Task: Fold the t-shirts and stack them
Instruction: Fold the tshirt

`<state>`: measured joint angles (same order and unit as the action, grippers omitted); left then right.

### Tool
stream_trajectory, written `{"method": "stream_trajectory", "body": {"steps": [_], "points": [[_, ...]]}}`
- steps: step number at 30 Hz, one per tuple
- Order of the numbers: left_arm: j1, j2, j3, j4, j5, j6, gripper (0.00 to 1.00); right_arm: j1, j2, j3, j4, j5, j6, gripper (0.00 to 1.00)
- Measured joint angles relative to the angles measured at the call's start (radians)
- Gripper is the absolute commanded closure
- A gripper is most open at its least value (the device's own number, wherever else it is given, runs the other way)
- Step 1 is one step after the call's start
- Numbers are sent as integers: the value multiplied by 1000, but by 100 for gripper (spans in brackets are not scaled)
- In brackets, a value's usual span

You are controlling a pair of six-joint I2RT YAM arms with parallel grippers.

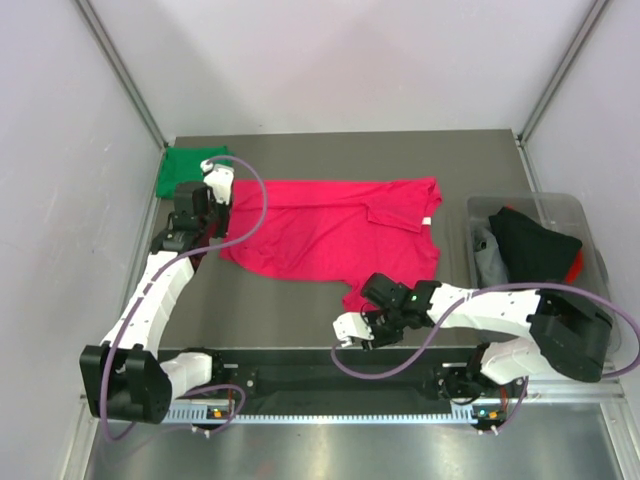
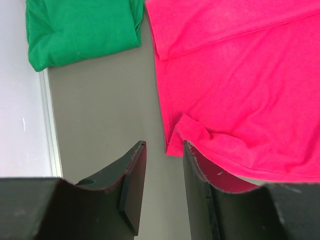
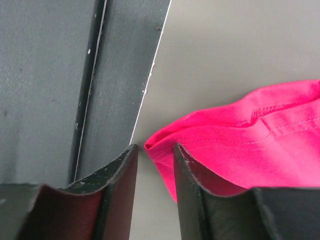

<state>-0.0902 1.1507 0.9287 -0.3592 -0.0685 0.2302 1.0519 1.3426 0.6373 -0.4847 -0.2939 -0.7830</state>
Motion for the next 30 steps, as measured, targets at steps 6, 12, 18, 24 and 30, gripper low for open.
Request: {"method": "stream_trajectory", "body": {"steps": [6,12,18,24,30], "points": [[4,0,0,0,0,2,60,5,7,3,23,18,0,97],[5,66,31,-28,39,43,54,1,-38,3,-6,66,2,98],[14,268,152,-146,160,83,54,-58,-116,-26,-10,85,8,97],[18,369,173,-224,184,87,55,-93,-130,-31,-8,88,17,97],[19,425,182,-232,148,88,55,-100,-142,-41,5,88,17,97]]}}
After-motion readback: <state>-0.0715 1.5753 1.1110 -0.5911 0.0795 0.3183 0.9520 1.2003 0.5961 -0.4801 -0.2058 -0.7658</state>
